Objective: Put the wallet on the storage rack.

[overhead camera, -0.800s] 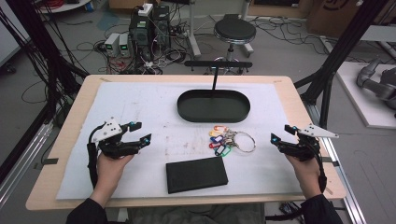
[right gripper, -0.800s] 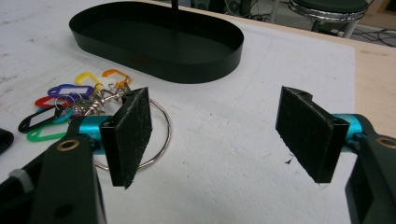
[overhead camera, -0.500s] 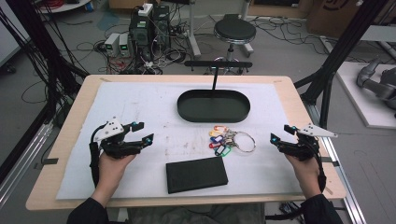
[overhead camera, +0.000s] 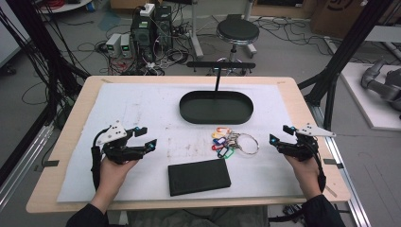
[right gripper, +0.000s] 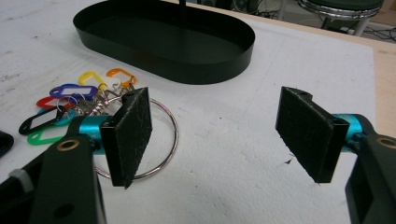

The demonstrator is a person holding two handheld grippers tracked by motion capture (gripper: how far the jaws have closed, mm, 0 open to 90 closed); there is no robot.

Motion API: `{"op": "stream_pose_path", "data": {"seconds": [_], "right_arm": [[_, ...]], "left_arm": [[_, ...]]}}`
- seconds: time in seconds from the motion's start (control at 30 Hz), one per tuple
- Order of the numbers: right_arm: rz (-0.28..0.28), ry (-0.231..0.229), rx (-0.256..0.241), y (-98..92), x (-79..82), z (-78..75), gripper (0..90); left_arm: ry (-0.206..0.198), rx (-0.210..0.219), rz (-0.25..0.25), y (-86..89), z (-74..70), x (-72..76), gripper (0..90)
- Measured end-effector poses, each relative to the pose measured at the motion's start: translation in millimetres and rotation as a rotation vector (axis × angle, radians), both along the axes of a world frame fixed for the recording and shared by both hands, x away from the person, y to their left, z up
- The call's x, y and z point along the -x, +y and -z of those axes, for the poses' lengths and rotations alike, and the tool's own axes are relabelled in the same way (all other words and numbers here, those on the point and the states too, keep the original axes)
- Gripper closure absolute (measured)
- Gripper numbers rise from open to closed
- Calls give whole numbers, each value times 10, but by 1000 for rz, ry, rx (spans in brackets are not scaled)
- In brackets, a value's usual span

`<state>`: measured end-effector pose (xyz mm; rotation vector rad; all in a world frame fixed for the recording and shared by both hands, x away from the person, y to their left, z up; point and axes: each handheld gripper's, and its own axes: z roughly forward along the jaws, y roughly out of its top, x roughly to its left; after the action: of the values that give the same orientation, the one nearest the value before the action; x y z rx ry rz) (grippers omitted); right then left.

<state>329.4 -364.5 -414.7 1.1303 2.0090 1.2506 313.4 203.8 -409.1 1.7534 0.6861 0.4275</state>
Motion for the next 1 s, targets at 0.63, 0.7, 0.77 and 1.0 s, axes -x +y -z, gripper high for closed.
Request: {"op": "stream_pose_path", "data": {"seconds": [0.63, 0.7, 0.77, 1.0], "right_arm": [[3, -10, 23, 6, -15, -7, 276], [1, -12, 26, 10, -13, -7, 276], [1, -12, 29, 16, -10, -6, 277], [-2, -15, 44, 26, 1, -6, 277]], "left_arm": [[143, -71, 138, -414, 112, 183, 383], [188, -62, 151, -445, 164, 229, 398], [213, -65, 154, -459, 197, 245, 428], [284, -84, 148, -478, 289, 189, 491]]}}
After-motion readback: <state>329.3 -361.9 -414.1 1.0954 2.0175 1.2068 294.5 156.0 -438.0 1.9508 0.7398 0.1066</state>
